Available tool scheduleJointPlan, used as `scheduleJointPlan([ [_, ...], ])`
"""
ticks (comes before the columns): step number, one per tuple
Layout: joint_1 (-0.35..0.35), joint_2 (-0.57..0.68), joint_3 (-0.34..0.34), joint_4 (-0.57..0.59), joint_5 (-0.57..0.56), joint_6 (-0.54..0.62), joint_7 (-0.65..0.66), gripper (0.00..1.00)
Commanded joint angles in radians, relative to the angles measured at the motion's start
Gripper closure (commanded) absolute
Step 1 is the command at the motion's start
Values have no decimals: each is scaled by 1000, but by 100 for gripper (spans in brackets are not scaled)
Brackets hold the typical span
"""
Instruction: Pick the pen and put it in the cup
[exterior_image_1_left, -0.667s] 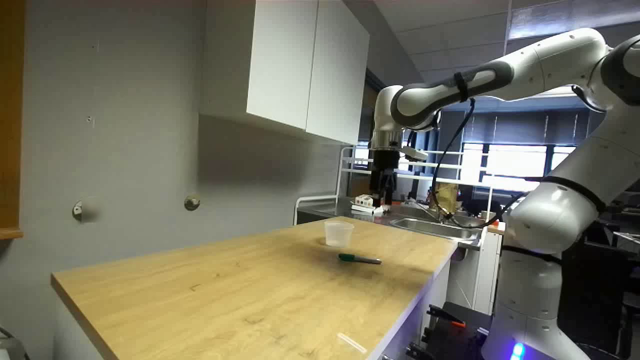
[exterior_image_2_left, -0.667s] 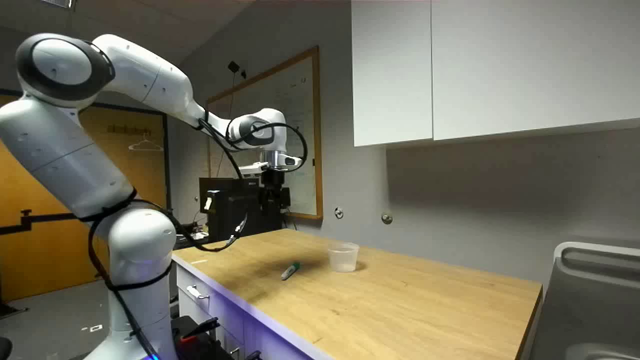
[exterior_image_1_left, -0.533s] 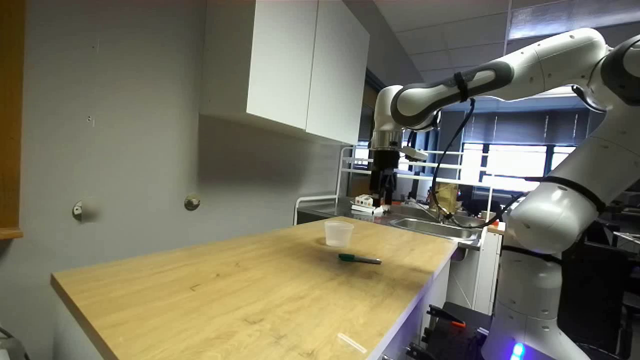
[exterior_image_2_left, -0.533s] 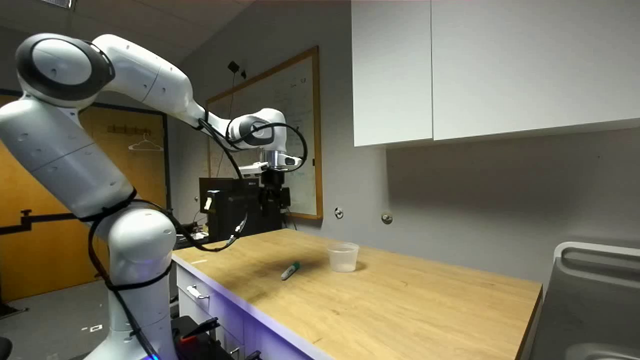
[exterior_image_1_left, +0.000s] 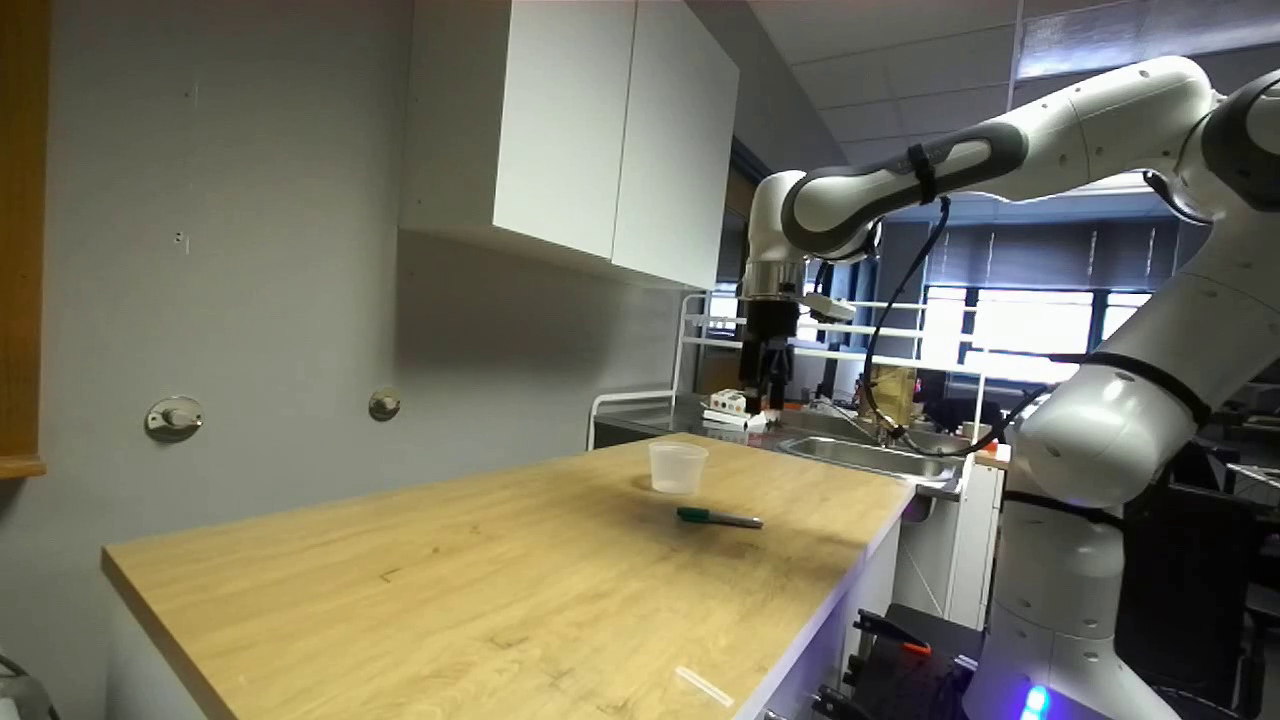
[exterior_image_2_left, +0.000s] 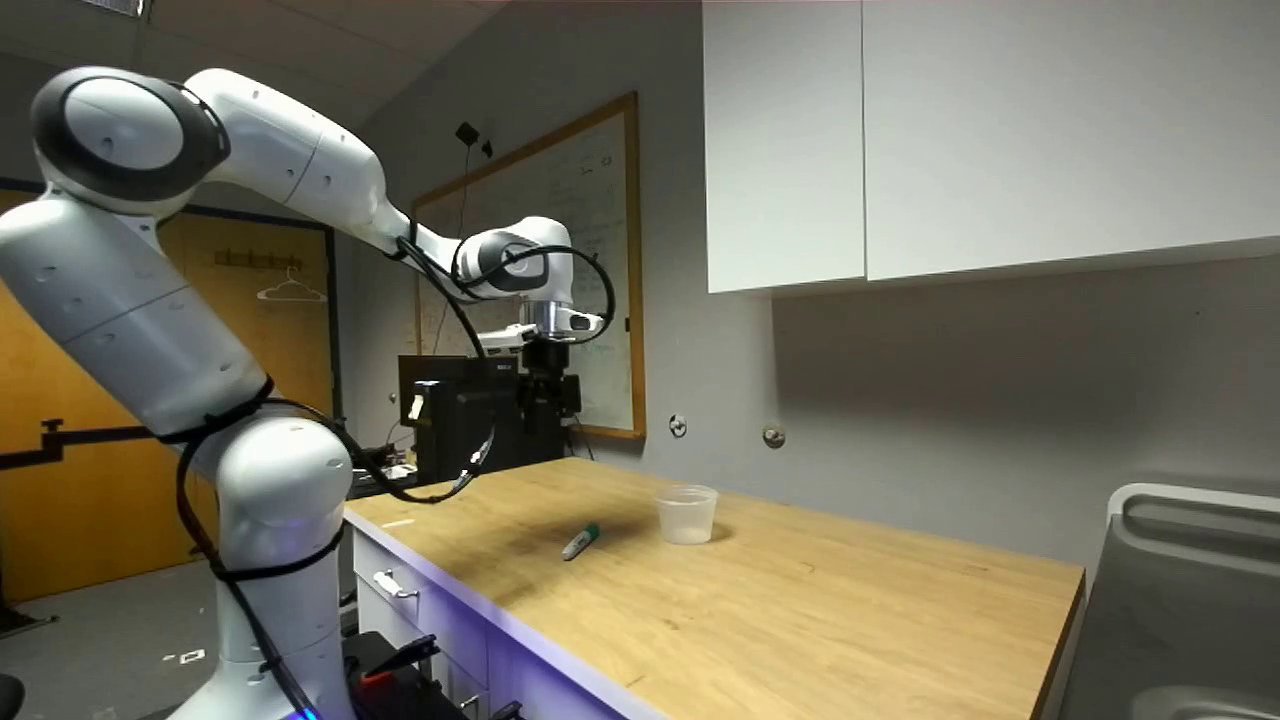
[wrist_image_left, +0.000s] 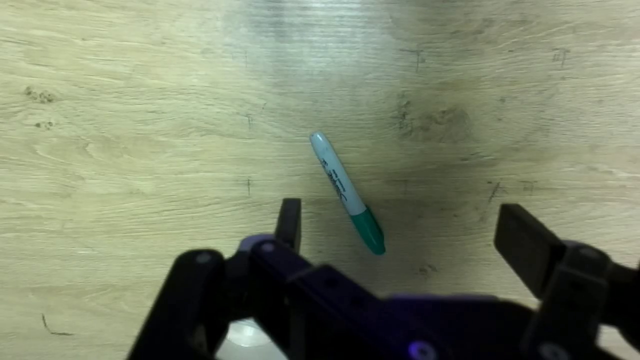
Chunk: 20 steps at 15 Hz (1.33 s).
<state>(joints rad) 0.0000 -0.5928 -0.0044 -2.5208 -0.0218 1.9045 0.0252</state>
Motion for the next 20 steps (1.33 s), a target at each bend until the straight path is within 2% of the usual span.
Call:
scheduleJointPlan([
  [1,-3,0,3,2,2,-2,-2,0],
  [12,-3,0,3,2,2,-2,-2,0],
  [17,-32,82,-20,19,-28,74,-18,0],
  [20,-27,153,-47,26,-7,141,-61,0],
])
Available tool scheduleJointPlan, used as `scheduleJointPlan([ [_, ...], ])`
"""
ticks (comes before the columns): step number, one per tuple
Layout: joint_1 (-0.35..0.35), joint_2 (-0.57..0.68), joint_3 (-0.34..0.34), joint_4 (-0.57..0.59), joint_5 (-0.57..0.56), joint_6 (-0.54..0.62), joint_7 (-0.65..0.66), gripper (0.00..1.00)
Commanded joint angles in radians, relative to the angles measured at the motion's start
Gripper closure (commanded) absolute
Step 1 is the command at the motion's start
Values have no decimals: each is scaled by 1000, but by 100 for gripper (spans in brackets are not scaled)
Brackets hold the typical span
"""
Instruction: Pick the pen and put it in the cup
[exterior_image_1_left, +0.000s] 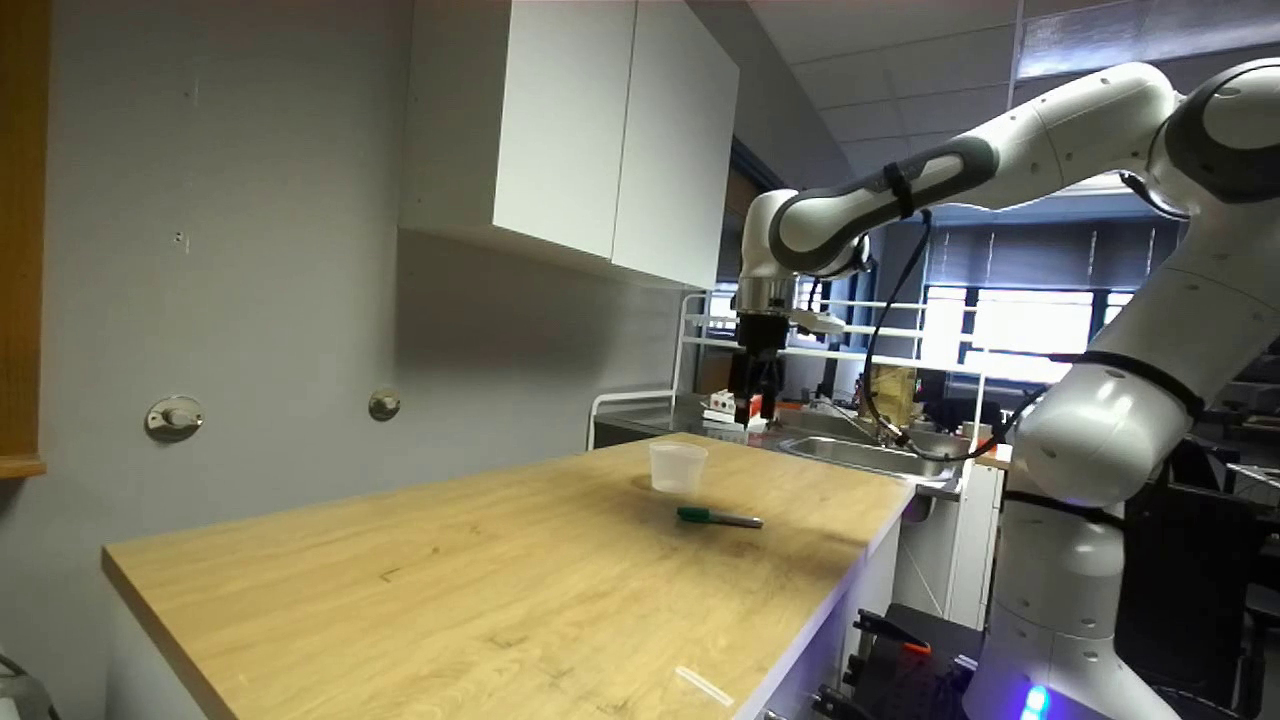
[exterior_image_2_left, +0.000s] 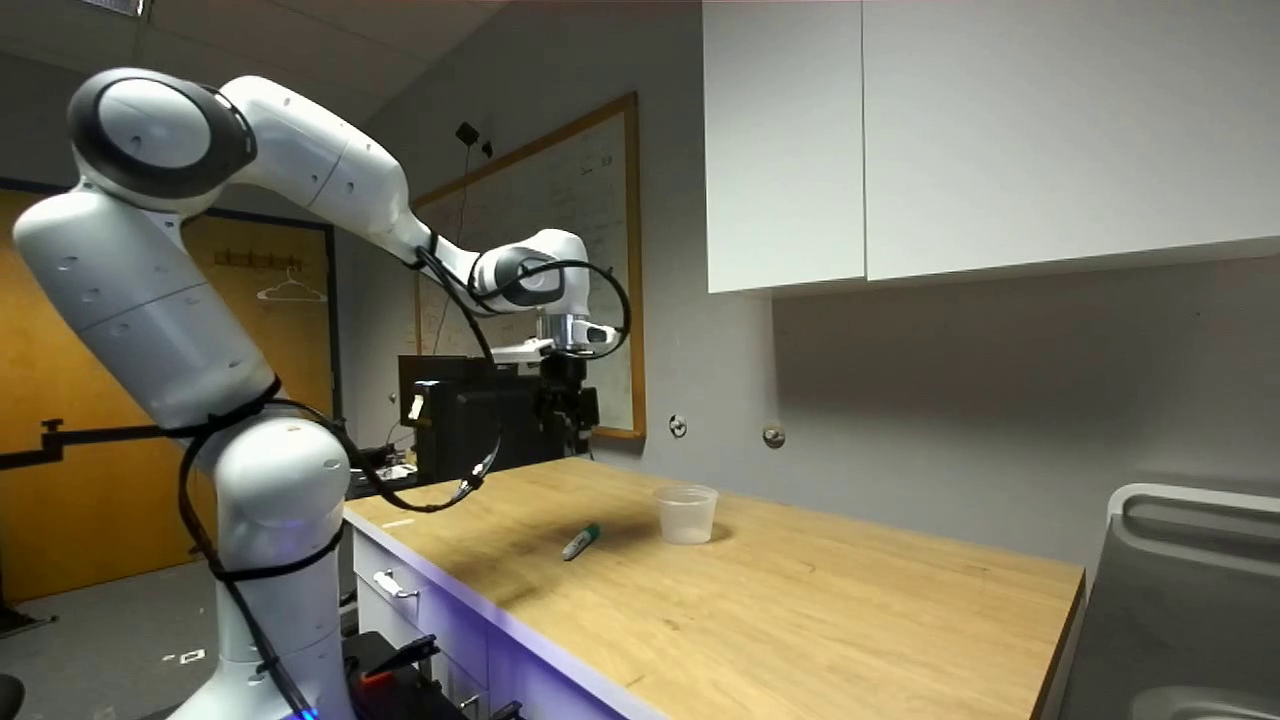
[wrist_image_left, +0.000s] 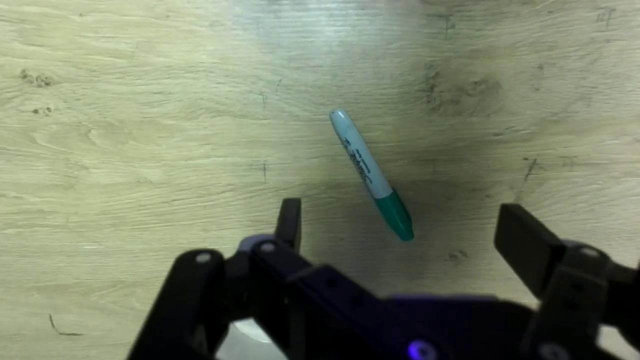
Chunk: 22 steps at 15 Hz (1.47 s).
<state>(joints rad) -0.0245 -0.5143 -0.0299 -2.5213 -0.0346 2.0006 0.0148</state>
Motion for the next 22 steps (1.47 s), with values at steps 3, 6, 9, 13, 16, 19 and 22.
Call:
scheduleJointPlan([
  [3,13,142,-38,30,28,91,-115,0],
  [6,25,214,-43,38,41,114,-195,0],
  [9,30,271,-38,46,53,115,-249,0],
  [13,39,350,-23,63,35,108,-296,0],
  [16,45,400,-9,78,29,111,-311,0],
  [19,50,447,2,100,30,109,-321,0],
  [22,51,485,13,121,26,106,-326,0],
])
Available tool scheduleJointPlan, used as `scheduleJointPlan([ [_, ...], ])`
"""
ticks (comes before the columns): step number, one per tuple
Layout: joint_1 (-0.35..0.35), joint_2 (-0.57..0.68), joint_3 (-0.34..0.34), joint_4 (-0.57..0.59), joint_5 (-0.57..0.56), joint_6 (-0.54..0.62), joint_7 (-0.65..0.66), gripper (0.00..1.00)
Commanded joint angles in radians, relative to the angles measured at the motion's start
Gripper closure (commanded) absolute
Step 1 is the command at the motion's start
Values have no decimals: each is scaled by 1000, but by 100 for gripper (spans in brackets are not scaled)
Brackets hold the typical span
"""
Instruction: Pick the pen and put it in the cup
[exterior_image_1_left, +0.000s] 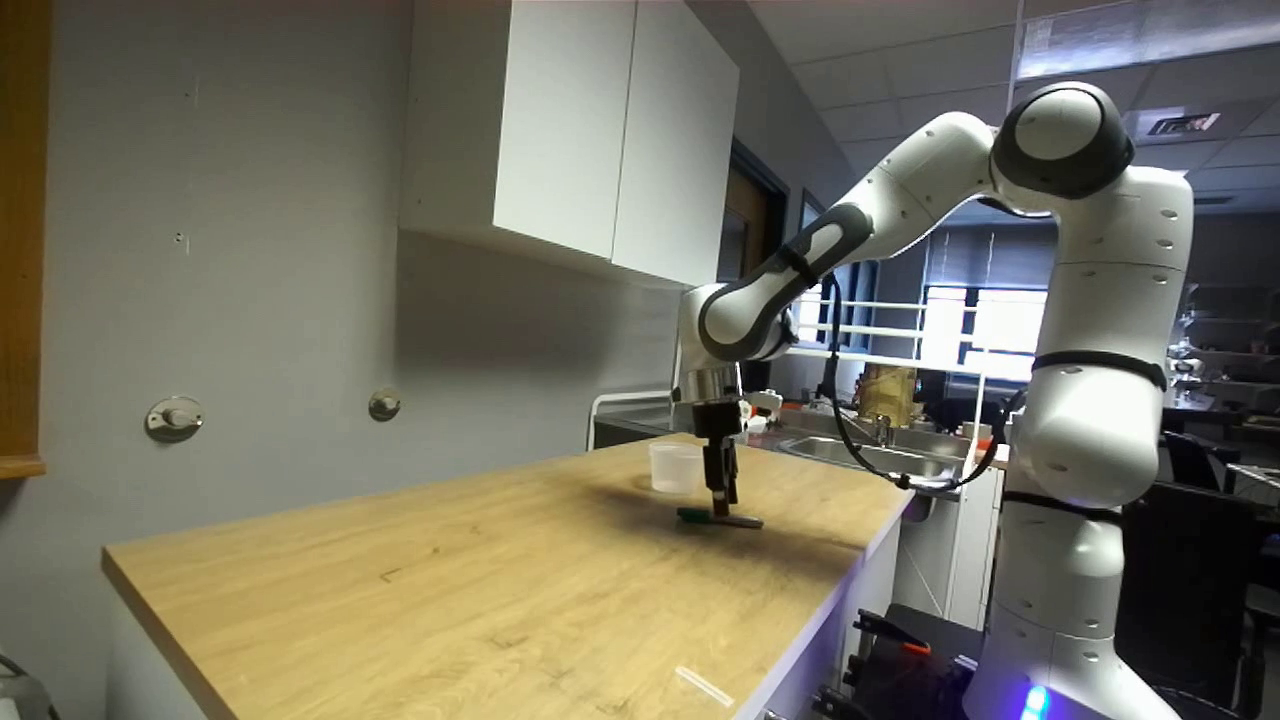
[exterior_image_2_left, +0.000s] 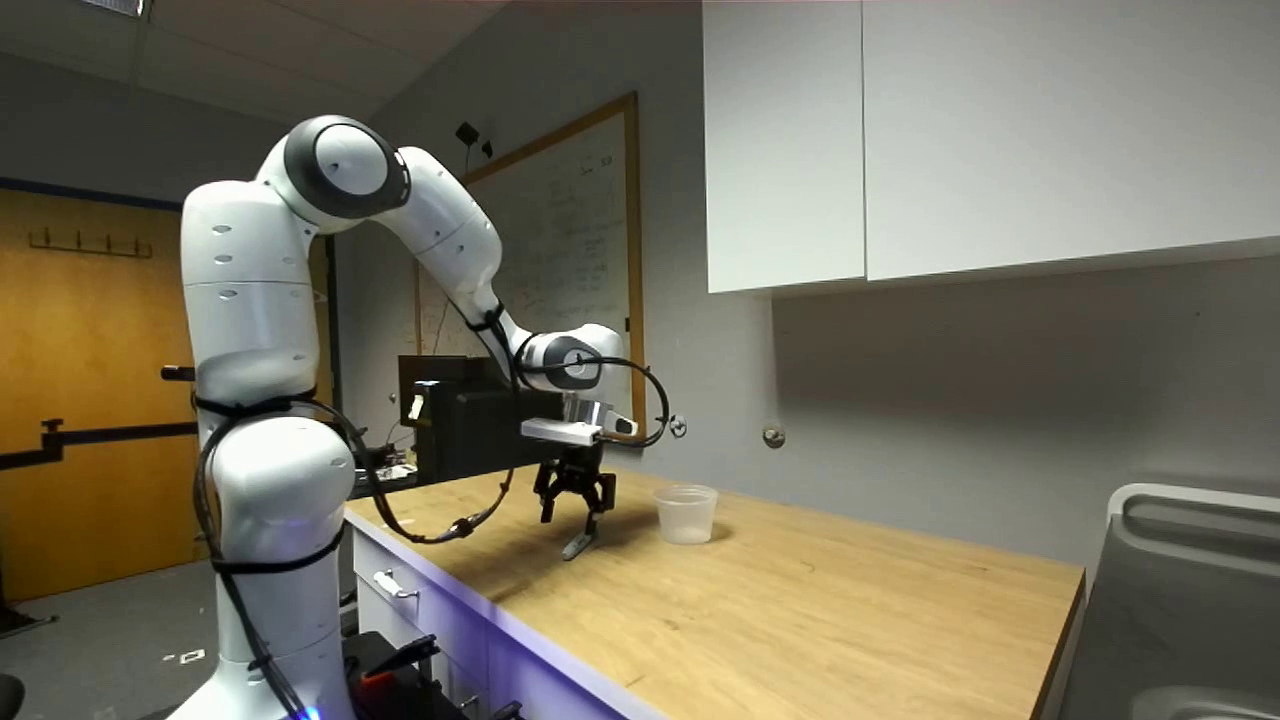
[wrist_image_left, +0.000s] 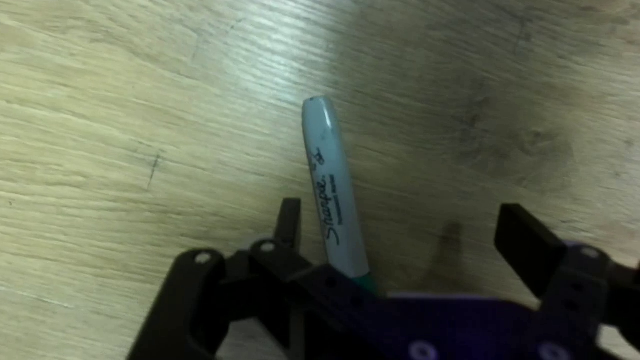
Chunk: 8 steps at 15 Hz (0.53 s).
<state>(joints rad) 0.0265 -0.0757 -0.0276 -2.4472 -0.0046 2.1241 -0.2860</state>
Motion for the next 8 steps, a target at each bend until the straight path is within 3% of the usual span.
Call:
scheduleJointPlan([
  [1,-2,58,14,53,-6,-16,-25,12],
  [2,-3,69,17,59,-8,-14,-24,25],
  [8,-8,100,22,89,-14,-26,-22,73],
])
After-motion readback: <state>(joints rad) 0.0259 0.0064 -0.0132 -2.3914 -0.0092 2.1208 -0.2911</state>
